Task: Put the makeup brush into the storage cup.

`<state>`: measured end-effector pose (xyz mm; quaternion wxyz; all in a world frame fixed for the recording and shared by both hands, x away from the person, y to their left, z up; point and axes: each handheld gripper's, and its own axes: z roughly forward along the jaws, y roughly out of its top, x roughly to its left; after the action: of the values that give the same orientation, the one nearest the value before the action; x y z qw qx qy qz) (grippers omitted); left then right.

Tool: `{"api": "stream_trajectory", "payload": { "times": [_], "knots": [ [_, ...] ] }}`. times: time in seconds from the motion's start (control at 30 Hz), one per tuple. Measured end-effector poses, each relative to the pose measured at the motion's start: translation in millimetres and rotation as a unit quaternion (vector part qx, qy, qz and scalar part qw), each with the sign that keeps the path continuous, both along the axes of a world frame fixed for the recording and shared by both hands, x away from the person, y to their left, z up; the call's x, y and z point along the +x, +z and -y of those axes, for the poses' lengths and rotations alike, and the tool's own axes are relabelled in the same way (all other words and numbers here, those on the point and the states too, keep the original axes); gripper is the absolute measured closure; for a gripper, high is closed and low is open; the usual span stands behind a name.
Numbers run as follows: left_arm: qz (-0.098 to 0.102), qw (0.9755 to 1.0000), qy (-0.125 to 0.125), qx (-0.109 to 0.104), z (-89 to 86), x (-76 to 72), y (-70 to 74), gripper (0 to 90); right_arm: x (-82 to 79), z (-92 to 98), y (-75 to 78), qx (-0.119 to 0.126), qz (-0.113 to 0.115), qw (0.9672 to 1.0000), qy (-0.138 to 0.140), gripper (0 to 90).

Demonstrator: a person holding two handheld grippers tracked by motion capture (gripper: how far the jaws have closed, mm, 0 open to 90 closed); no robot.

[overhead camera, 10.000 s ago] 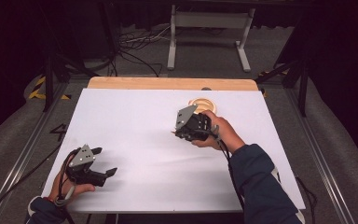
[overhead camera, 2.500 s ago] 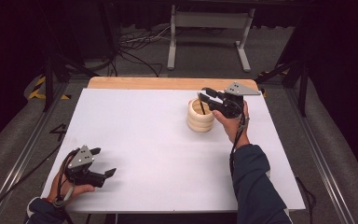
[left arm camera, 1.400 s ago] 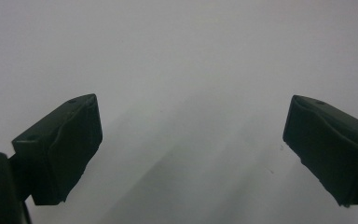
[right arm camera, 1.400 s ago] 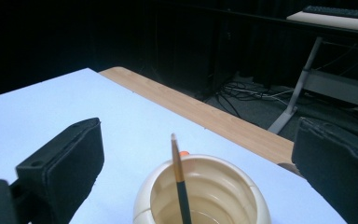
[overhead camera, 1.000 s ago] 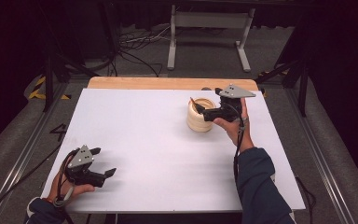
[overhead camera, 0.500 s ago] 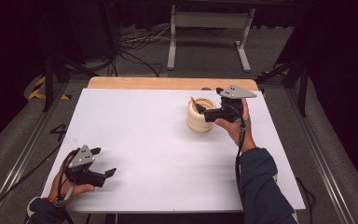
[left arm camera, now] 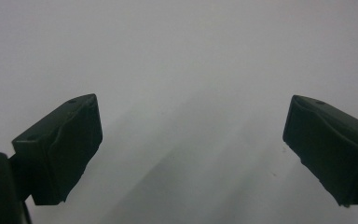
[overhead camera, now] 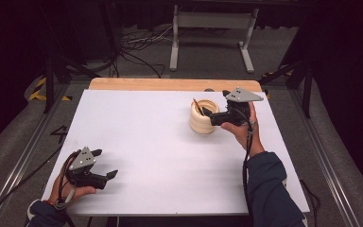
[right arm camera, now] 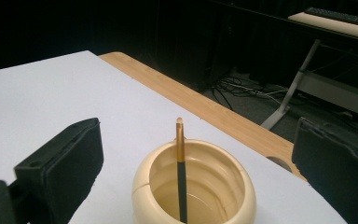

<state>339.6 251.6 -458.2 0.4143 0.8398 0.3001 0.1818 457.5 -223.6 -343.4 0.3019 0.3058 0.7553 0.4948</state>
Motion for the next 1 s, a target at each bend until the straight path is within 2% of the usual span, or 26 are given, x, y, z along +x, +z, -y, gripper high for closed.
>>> {"api": "stream_trajectory", "payload": {
  "times": [0.17,1.0],
  "knots": [
    [0.001,1.0000,0.000,0.003,0.0,0.3,-0.5,5.5,-3.3,5.3,0.2,-0.009,0.006,0.9999,-0.013,2.9],
    [0.000,1.0000,-0.001,0.005,-0.2,-0.1,-0.4,5.4,-21.8,22.4,-1.3,-0.027,0.012,0.9993,-0.021,2.9]
  ]
}}
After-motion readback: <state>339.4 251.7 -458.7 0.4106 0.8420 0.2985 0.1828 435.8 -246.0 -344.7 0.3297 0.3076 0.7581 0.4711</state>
